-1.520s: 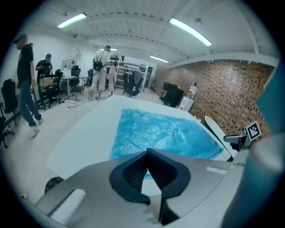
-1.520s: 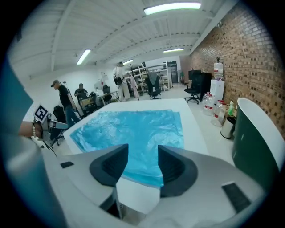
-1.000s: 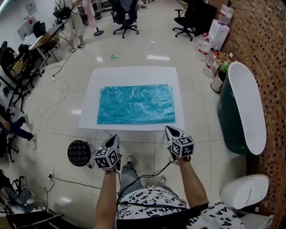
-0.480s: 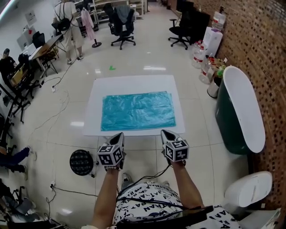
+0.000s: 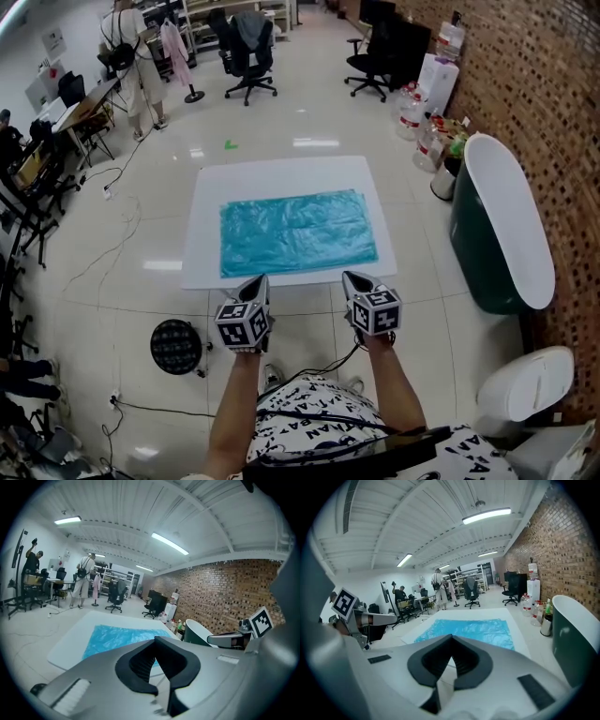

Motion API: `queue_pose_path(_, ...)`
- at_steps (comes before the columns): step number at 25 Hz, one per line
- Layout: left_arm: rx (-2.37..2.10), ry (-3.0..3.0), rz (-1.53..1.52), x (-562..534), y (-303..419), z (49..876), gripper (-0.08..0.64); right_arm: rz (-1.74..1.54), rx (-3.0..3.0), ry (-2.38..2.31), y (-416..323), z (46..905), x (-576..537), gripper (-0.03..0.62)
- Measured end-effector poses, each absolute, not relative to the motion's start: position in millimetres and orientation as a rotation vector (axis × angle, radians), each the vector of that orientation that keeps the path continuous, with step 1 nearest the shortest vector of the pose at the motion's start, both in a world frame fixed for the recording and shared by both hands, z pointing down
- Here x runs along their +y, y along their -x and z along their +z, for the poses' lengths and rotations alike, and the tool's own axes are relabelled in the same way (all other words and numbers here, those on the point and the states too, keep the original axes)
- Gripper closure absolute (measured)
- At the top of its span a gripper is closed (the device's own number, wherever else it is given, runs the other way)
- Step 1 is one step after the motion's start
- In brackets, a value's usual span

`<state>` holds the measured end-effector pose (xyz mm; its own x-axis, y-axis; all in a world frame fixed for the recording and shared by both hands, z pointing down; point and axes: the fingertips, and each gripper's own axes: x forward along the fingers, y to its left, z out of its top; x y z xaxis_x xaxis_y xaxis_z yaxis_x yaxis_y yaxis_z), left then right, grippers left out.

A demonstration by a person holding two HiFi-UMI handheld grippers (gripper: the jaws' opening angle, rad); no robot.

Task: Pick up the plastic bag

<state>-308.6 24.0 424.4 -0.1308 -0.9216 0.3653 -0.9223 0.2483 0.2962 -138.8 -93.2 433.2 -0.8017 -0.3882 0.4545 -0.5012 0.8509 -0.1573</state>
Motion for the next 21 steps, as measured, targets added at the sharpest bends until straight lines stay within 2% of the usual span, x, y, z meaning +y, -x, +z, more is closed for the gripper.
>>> queue_pose_path(21, -2.040, -1.647, -0.048, 38.5, 308.4, 426.1, 0.557, 0.365, -2.593, -0.628, 141.3, 428.0, -83.0, 0.592)
